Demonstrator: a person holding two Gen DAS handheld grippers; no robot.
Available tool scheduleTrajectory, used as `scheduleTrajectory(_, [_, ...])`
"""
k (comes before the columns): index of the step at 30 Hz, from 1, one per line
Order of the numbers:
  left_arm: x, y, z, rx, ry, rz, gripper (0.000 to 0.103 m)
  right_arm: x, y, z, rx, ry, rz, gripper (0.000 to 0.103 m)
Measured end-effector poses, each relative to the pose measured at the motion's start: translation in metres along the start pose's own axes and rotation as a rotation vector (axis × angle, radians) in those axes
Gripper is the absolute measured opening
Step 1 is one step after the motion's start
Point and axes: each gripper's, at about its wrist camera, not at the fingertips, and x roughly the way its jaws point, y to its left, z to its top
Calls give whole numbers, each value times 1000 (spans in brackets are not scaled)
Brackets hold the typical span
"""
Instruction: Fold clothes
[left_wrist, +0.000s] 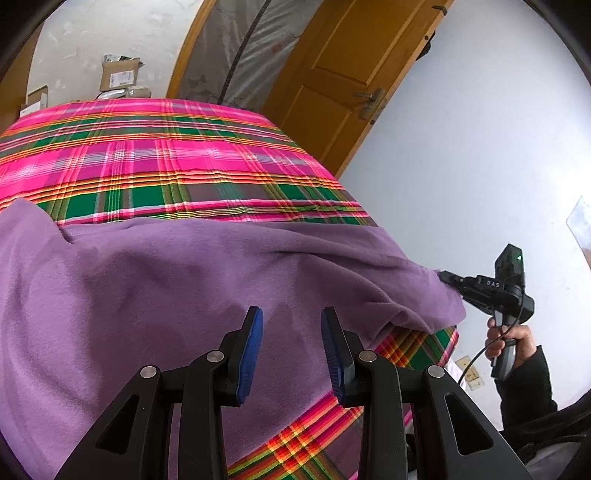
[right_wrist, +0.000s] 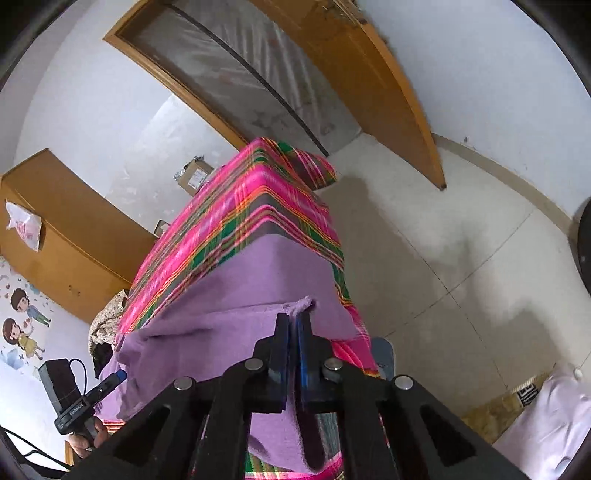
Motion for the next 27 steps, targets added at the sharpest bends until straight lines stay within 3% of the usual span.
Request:
scheduleTrajectory(7, [-3,0,-1,4,-7,4,34,-16,20,27,-85,-69,9,4])
scheduleTrajectory(12, [-5,1,0,-1,-12,11,34,-24,46,69,-191,-128,17,3])
scheduleTrajectory(15, [-5,1,0,0,-15,15,34,-13,52,87,-223,-120,6,3])
scheduleTrajectory(21, [-5,3,6,5,-28,34,34,45,28,96,-173,6,-102,4])
scheduleTrajectory(24, [-2,3,7,5,-23,35,34,56,7,94,-95,1,-148,6])
scheduleTrajectory(27, [2,4,7,7,-16,37,34,52,-4,85,-38,-11,-128,20])
